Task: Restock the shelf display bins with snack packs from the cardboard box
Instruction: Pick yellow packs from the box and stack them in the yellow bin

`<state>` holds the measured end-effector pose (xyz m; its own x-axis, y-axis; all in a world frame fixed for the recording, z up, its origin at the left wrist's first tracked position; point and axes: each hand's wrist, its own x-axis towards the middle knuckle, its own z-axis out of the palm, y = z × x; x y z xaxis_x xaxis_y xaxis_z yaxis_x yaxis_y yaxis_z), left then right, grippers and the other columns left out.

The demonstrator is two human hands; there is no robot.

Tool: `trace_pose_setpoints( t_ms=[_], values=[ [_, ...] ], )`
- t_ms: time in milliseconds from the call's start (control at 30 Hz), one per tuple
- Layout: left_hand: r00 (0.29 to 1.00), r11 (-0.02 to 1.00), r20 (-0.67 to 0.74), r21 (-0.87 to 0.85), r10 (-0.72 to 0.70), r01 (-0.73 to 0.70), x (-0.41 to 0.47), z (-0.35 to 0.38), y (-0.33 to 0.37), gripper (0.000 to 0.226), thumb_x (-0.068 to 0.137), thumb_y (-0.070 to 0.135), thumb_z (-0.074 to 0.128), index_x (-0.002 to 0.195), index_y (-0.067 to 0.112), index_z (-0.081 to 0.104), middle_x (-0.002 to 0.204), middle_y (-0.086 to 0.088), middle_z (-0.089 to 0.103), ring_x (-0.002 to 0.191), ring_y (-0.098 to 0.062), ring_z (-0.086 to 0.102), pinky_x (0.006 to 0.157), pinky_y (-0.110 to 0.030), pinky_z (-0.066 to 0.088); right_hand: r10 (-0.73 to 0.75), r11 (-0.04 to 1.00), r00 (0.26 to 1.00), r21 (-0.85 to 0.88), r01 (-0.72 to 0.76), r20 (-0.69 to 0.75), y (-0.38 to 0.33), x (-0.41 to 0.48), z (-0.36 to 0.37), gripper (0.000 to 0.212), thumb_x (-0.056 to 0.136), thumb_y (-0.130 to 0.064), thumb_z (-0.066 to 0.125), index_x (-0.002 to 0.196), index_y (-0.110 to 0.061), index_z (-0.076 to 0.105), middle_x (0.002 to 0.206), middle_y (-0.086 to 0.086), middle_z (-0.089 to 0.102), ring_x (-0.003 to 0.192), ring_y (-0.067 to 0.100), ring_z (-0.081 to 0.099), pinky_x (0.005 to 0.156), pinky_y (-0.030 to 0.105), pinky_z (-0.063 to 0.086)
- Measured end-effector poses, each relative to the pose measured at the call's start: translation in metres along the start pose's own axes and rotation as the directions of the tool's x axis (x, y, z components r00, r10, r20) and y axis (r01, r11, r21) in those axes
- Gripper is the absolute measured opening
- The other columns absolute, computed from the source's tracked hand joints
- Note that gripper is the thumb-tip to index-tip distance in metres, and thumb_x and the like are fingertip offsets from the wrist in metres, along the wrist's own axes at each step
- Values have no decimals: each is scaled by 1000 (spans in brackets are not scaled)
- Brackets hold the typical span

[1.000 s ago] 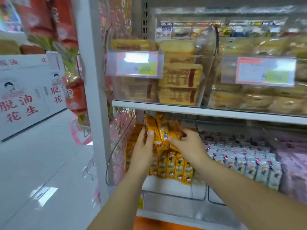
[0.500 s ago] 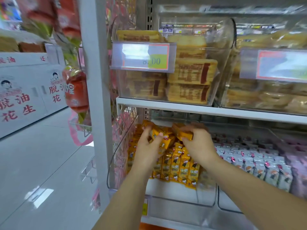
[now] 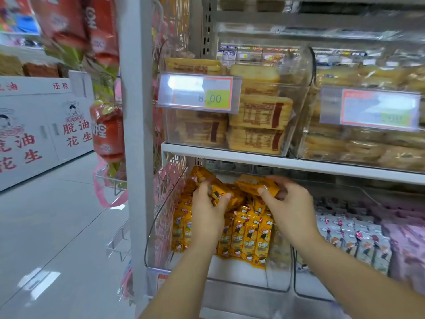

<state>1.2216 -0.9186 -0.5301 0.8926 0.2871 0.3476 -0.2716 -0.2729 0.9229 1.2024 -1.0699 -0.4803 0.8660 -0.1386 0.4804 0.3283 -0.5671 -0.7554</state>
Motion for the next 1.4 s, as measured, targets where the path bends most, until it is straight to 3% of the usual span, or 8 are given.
trace_pose_setpoints(
  t_ms=[200,333,467,667,800,1000,1267,1400],
  values=[
    [992,993,91,-79,-86,93,5,3,0,75,87,22,68,147,33,25,143,2,45,133,-17,42,108,-46,40,167,937,985,304,-173,46,-6,-10,-14,22,91,-17,61,110,-27,54,83,-8,66,75,12,70,73,32,57],
    [992,990,76,-89,-105,112,-3,-1,0,74,89,2,61,148,30,26,147,0,39,133,-14,40,106,-40,43,213,905,968,347,-246,130,-4,-11,-22,14,95,-15,55,100,-27,60,92,0,67,81,14,69,80,31,55],
    [986,962,9,-215,-168,166,-10,-10,2,69,90,-4,58,147,26,32,146,2,42,121,-7,51,82,-19,50,215,929,947,250,-274,239,0,-17,-29,35,82,-4,70,102,-32,59,90,-1,69,79,15,69,73,26,54],
    [964,889,-37,-398,-262,226,-12,-14,2,66,91,-4,57,145,26,35,143,-12,43,119,-17,56,96,-38,51,199,944,925,189,-270,324,3,-16,-27,35,86,-6,66,117,-20,59,97,-1,67,73,13,71,66,21,57],
    [945,751,28,-598,-327,278,-9,-10,5,63,92,-10,50,145,22,36,137,-14,44,122,-20,53,76,-22,55,161,979,917,61,-196,364,1,-7,-13,40,85,-10,68,124,-15,58,97,-2,68,76,13,70,67,22,58],
    [951,862,-73,-448,-300,238,-9,-14,-4,48,94,7,57,135,31,49,119,5,57,115,-17,56,104,-43,44,142,981,957,92,-170,254,0,13,11,40,87,-14,67,126,-11,57,84,5,70,77,16,70,80,34,58],
    [921,846,-77,-430,-382,314,-13,-34,-12,46,91,-1,53,128,25,44,99,0,59,90,-18,62,80,-33,53,172,969,937,120,-217,304,3,3,13,53,86,-9,66,136,-9,48,85,-10,61,78,15,70,69,22,58],
    [906,869,-59,-314,-420,382,-15,-46,-19,59,81,12,54,138,22,44,85,0,66,73,-18,59,80,-36,50,164,971,943,122,-206,290,-3,2,11,51,86,-12,67,134,-9,50,91,-5,63,82,17,69,70,23,58]
  ],
)
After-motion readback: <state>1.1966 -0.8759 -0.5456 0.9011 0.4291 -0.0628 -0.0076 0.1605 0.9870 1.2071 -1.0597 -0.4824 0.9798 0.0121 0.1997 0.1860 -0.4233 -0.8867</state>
